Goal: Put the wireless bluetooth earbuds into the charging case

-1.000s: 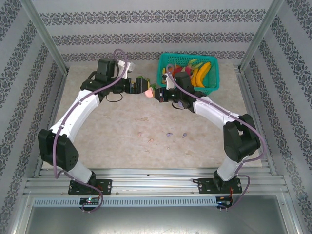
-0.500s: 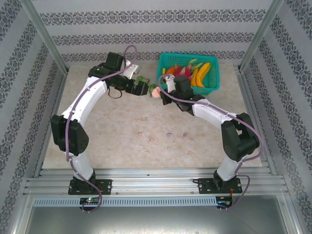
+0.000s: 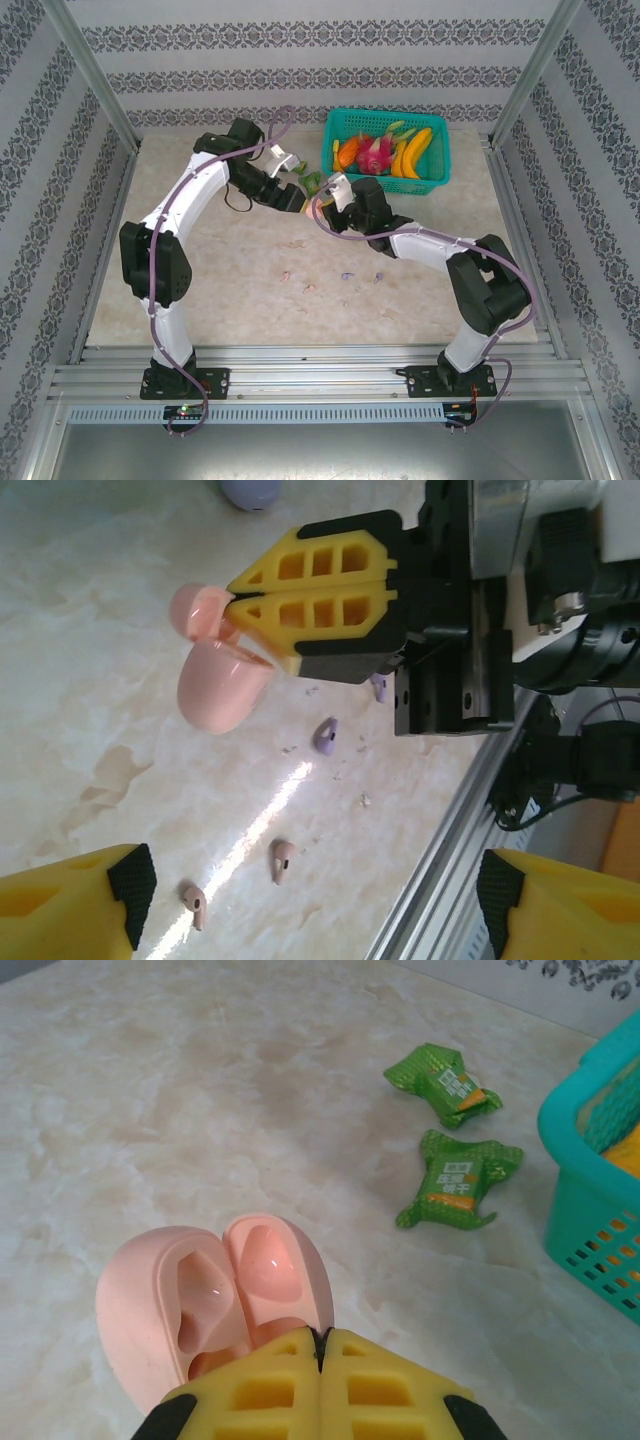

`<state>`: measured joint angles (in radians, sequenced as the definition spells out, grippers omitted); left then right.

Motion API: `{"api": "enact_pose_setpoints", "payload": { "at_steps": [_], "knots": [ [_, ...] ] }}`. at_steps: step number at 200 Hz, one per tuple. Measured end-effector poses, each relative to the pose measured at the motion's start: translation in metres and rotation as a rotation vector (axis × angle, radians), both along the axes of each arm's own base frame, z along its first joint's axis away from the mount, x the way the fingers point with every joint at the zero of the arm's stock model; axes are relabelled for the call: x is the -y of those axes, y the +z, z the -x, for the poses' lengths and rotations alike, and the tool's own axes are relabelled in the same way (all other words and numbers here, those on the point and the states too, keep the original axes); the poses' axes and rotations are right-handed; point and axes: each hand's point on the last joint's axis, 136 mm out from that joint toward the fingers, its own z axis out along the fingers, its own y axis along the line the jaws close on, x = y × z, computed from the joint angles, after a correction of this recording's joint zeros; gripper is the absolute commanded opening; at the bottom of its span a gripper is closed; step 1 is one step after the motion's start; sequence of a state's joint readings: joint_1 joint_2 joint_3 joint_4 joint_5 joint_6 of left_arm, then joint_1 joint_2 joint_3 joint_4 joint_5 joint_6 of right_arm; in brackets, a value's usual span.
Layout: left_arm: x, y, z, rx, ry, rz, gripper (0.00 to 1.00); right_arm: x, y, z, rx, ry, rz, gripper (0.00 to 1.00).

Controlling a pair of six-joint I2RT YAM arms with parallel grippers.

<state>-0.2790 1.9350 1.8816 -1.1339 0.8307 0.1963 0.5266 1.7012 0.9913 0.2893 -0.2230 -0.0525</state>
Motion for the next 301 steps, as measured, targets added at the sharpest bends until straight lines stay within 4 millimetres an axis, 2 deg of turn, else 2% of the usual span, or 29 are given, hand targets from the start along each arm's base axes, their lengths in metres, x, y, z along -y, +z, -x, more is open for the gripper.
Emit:
{"api": "enact_pose_setpoints", "payload": {
  "at_steps": [21,66,120,227,301],
  "knots": [
    [0.002,0.001,0.003,-0.01,-0.02,0.016,0.8,-0.004,0.009,0.006,0.011,0.028,-0.027,0.0],
    [0.004,-0.013,0.002,-0.047,-0.033,0.013,0.76,-0.007,0.027,0.018,0.015,0.061,-0.094,0.0],
    [0.008,-0.016,-0.004,-0.058,-0.039,0.035,0.65,-0.012,0.042,0.023,0.015,0.079,-0.145,0.0],
    [0.018,-0.007,-0.003,-0.082,-0.064,0.121,0.54,-0.014,0.043,0.026,-0.012,0.075,-0.172,0.0],
    [0.02,-0.012,0.003,-0.12,-0.069,0.148,0.49,-0.014,0.045,0.025,-0.021,0.067,-0.185,0.0]
  ]
}}
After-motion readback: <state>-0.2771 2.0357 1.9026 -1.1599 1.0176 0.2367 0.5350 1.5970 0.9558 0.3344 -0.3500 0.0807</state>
